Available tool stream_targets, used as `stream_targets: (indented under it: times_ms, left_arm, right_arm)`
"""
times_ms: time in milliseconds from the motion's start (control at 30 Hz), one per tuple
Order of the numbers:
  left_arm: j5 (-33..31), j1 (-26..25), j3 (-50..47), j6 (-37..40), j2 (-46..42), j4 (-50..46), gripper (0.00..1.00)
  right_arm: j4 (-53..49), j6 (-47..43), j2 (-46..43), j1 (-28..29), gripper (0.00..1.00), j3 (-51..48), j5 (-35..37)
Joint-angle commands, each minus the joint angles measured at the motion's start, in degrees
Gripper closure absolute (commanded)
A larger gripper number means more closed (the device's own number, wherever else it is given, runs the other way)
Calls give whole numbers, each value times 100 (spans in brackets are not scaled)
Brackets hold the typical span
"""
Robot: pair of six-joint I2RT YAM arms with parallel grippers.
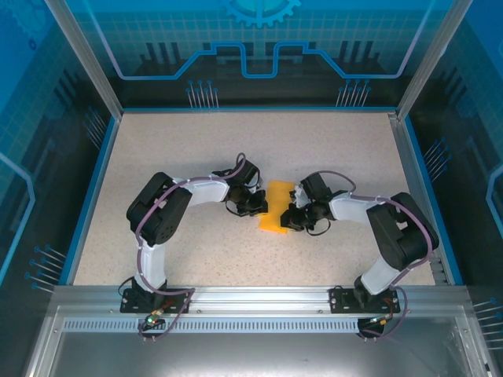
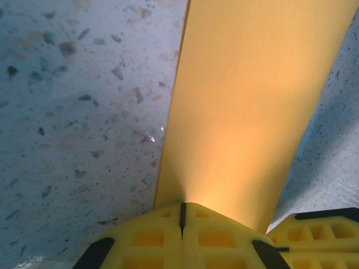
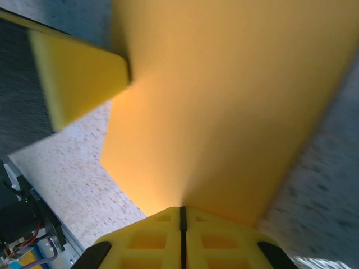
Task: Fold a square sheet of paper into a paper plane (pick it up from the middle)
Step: First fold in half a square sheet of paper at the center of the table.
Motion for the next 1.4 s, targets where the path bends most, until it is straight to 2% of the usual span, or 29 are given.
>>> stream_targets:
  times_ms: [0, 267, 533, 733, 967, 1233, 1367]
  left_arm:
    - [-696, -82, -394, -49, 535, -1115, 100]
    - [-705, -84, -377, -47, 530, -1132, 100]
    - [-686, -78, -337, -7, 536, -1119, 100]
    - [-661, -76, -333, 25, 489, -1079, 100]
    - [-626, -89, -314, 71, 393, -1033, 100]
    - [-530, -91, -6, 189, 180, -1009, 100]
    - [-459, -78, 337, 189, -89, -967, 97]
  right_arm:
    - [-38, 43, 260, 96, 92, 96, -91]
    - [-484, -136, 172, 57, 92, -155, 54]
    - [-834, -343, -420, -370, 92, -280, 181]
    - [-630, -197, -423, -174, 92, 141, 188]
    - [-507, -44, 91, -3, 92, 394, 394]
    - [-628, 77, 369, 174, 92, 269, 411]
    - [-326, 534, 433, 394, 93, 107, 437]
